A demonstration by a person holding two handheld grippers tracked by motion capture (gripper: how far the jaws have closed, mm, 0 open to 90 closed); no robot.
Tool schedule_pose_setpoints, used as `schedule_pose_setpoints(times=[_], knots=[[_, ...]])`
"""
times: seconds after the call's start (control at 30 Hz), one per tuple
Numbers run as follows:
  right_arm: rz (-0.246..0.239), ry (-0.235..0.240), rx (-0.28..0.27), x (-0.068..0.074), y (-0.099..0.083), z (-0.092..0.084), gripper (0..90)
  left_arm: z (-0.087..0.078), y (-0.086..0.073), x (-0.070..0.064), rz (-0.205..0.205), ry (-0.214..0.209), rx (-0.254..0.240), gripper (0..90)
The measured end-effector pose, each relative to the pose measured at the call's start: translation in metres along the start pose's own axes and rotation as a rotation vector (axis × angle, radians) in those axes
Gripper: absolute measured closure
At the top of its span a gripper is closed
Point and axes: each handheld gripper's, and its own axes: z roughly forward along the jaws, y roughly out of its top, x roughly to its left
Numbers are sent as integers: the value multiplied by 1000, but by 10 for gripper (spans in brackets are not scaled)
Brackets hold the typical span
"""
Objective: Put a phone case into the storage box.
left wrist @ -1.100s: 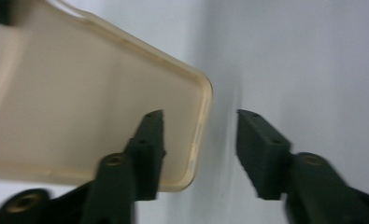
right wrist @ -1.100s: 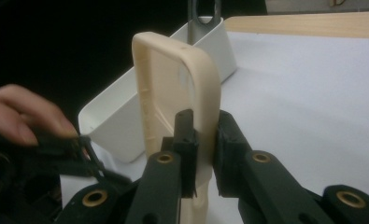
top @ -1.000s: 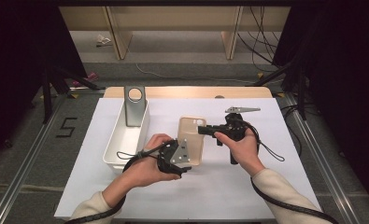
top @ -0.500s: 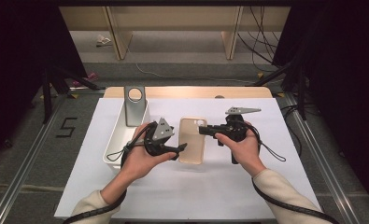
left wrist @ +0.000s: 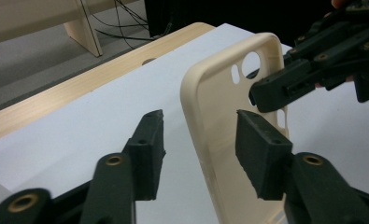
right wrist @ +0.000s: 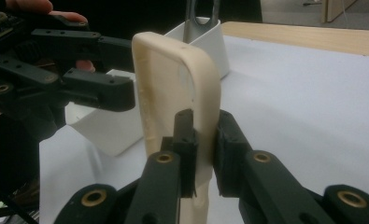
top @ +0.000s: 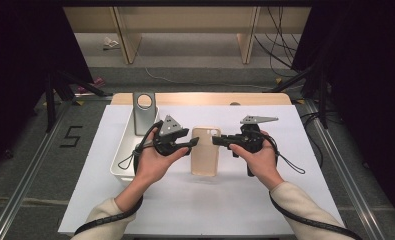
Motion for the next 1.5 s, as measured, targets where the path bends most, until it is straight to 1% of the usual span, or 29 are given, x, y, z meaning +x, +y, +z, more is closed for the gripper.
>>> schedule_pose_setpoints(times=[0.1, 0.17, 0.3, 0.4, 0.47, 0.53, 0.6, 0.73, 0.83, 0.9, 0.97, 1.03, 1.1, 1.2, 1.3, 1.33, 1.4, 1.5], knots=[[-4, -5, -1, 0, 0, 0, 815, 2, 1, 1, -33, -2, -12, 591], [-5, -11, 1, 0, 0, 0, 815, 4, 2, 2, -54, 4, -18, 614], [-11, -11, 2, 1, 0, 1, 814, 6, 4, 3, -71, 3, -20, 681], [-13, -11, -2, 2, 0, 1, 814, 7, 4, 2, -73, 2, -20, 719], [-16, -13, -1, 2, 0, 1, 813, 7, 4, 1, -81, 8, -27, 745], [-19, -18, 1, 2, 0, 0, 814, 6, 5, 2, -96, 16, -35, 784], [-24, -21, -1, 2, 0, 0, 813, 6, 4, 2, -114, 15, -38, 805], [-36, -27, -6, 3, 1, 0, 810, 5, 5, 1, -124, 18, -52, 818], [-48, -34, -11, 3, 1, 0, 804, 5, 6, 1, -115, 13, -54, 823], [-57, -37, -10, 3, 2, 0, 786, 4, 7, 1, -102, 17, -57, 824], [-66, -47, -14, 3, 2, -1, 749, 3, 7, 0, -90, 23, -62, 826], [-80, -57, -16, 3, 4, -2, 700, 3, 7, 1, -94, 20, -69, 827], [-96, -68, -15, 3, 4, -2, 642, 2, 7, 2, -90, 25, -71, 827], [-125, -73, -19, 2, 4, -5, 517, 0, 8, 5, -83, 37, -76, 828], [-141, -62, -14, 1, 1, -9, 393, -3, 8, 9, -78, 44, -85, 827], [-148, -60, -9, 1, -1, -11, 365, -3, 8, 10, -78, 45, -87, 827], [-152, -62, 1, 1, -4, -14, 299, -4, 8, 12, -79, 44, -91, 827], [-149, -65, 0, -1, -8, -20, 229, -7, 9, 14, -75, 47, -102, 828]])
